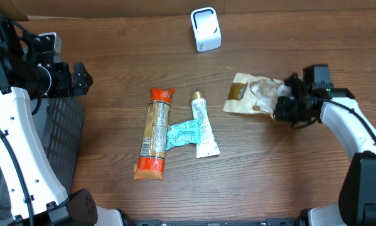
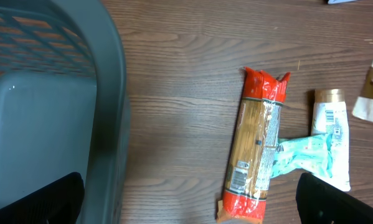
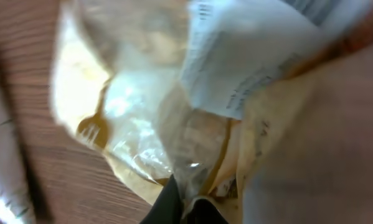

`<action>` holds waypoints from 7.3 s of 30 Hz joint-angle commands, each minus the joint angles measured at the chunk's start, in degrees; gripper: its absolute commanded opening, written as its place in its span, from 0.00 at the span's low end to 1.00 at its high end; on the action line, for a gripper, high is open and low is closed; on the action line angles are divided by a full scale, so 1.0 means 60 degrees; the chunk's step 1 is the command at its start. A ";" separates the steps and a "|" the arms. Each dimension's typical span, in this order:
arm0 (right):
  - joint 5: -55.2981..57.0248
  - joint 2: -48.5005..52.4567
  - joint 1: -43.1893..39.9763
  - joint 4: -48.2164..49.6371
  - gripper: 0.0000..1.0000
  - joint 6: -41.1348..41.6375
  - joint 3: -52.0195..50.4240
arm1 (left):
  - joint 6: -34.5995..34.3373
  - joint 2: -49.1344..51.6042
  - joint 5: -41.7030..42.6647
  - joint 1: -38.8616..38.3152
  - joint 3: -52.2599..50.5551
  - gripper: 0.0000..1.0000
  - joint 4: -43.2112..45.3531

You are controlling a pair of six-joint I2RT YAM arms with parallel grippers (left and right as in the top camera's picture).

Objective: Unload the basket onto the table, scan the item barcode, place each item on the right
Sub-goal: 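Lower the pouch beside the tube and open the right gripper, then withdraw the right gripper to the right of the pouch, then grasp the beige pouch with the right gripper and lift it, then carry the pouch up to the white scanner with the right gripper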

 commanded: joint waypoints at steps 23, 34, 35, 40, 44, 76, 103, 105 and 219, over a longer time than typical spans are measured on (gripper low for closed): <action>-0.1683 0.0040 -0.0681 -0.0331 0.04 -0.4291 0.1596 | 0.0211 0.0058 0.0157 -0.0011 -0.0033 0.99 0.0015; -0.3931 0.0069 -0.0674 -0.5734 0.04 -0.8790 0.3537 | 0.0211 0.0058 0.0157 -0.0011 -0.0029 1.00 0.0015; -0.3927 0.0106 -0.0674 -0.5727 0.04 -0.8786 0.3537 | 0.0211 0.0058 0.0157 -0.0011 -0.0033 1.00 0.0015; -0.3719 0.0674 -0.0674 -0.5581 0.04 -0.9173 0.3490 | 0.0211 0.0058 0.0157 -0.0011 -0.0033 1.00 0.0015; -0.3450 0.1537 -0.0674 -0.5002 0.04 -0.9464 0.3435 | 0.0211 0.0058 0.0157 -0.0011 -0.0029 1.00 0.0015; -0.6375 0.1461 -0.3774 -0.6666 0.83 -0.3683 0.3942 | 0.0211 0.0058 0.0157 -0.0011 -0.0033 1.00 0.0015; -0.3391 0.1297 -0.0816 0.2368 0.99 0.0892 -0.1643 | 0.0211 0.0058 0.0157 -0.0011 -0.0033 1.00 0.0015; -0.3155 0.1351 -0.0594 0.2634 1.00 0.1392 -0.1647 | 0.0211 0.0058 0.0157 -0.0011 -0.0033 1.00 0.0015; -0.4634 -0.2102 0.2076 -0.3136 0.03 0.0291 0.5220 | 0.0211 0.0058 0.0157 -0.0011 -0.0033 0.99 0.0018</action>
